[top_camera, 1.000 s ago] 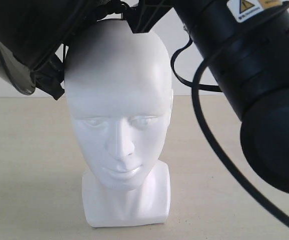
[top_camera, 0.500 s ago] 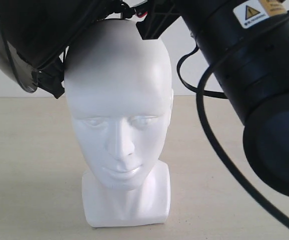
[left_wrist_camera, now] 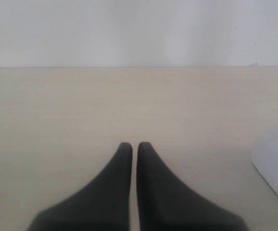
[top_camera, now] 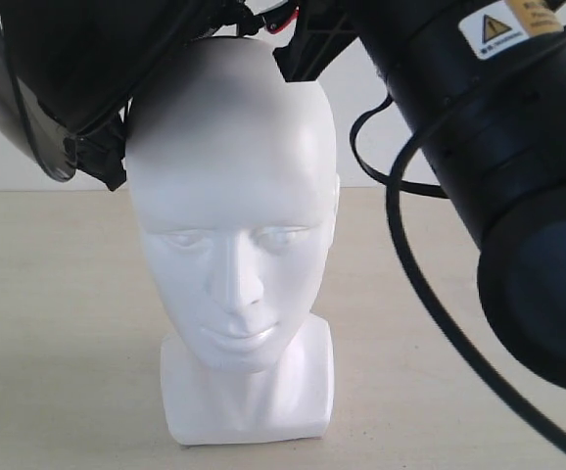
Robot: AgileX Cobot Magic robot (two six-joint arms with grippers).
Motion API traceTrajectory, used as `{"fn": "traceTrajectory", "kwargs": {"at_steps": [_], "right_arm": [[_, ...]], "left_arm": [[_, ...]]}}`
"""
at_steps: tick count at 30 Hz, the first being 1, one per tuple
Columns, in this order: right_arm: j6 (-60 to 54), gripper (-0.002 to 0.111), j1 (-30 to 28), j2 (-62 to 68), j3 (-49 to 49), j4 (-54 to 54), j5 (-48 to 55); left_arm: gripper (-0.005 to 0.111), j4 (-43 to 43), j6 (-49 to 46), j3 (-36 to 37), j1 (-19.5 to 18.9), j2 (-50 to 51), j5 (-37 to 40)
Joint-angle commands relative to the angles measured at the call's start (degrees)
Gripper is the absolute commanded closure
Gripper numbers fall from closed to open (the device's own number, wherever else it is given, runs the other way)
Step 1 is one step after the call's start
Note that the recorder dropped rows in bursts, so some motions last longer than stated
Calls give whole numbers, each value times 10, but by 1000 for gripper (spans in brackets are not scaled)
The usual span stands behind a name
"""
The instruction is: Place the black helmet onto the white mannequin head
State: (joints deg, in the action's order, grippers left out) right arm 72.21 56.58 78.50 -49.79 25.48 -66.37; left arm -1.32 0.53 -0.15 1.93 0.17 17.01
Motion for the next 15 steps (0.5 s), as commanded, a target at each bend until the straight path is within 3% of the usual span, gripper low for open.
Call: {"fn": "traceTrajectory", "kwargs": {"at_steps": [1,15], "right_arm": [[-31,109,-1,-20,11,17,-36],[-43,109,-1,-20,11,18,-36]], "left_arm": [[102,3,-1,2,-2,-2,0],[102,3,-1,2,-2,-2,0]]}}
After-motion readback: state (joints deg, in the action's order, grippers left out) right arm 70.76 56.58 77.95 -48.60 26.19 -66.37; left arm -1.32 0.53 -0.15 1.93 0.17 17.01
